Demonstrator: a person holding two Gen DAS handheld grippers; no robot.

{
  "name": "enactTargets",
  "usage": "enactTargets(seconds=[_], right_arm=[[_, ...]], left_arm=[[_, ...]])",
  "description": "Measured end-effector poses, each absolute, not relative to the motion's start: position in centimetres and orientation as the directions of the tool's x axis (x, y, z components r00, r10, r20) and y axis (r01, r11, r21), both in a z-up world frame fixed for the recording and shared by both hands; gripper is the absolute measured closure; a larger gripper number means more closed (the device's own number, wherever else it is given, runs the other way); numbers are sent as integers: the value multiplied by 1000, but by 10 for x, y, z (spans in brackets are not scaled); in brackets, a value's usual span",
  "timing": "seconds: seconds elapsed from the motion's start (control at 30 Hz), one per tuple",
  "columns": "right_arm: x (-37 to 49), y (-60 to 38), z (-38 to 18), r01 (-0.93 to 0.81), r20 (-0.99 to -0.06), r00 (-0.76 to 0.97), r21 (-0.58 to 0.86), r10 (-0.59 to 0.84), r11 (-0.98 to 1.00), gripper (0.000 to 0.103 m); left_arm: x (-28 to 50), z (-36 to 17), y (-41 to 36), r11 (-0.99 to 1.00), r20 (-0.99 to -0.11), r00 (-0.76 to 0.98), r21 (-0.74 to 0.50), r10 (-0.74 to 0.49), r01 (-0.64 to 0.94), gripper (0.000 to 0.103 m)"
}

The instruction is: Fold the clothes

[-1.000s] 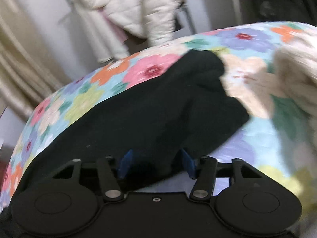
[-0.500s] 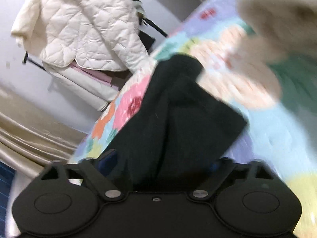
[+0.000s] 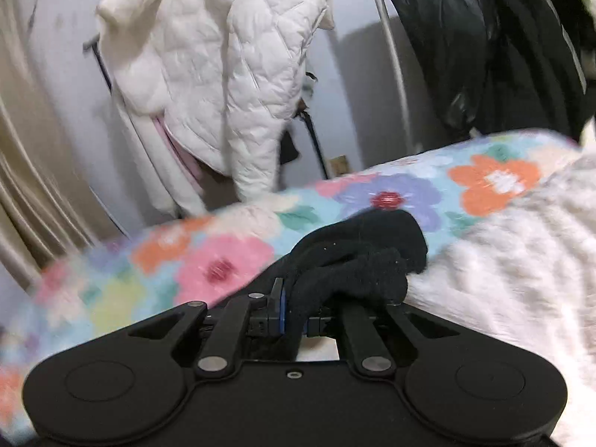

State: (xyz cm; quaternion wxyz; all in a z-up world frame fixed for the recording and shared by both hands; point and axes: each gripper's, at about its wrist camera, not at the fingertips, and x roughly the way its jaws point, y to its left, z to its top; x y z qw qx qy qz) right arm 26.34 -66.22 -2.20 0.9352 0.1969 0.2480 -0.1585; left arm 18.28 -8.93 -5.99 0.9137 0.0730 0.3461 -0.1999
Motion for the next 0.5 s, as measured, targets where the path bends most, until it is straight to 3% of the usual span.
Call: enactTargets(seconds=[0.13,0.3,0.5], right_arm=[[256,-621,8,310,-447,876,231,-183,922,94],[263,-486,54,8,-358,932,159,50,987,94],[268,-293,41,-241,-294,913,173,284,955,93]], left_arm=[[194,-42,-43,958,-608,741,-190,-287,216,31],[189,-22,13,952,-600,785,-302,-154,-44,31],[154,-25,68,856,-523,827,-506,-205,-108,31]])
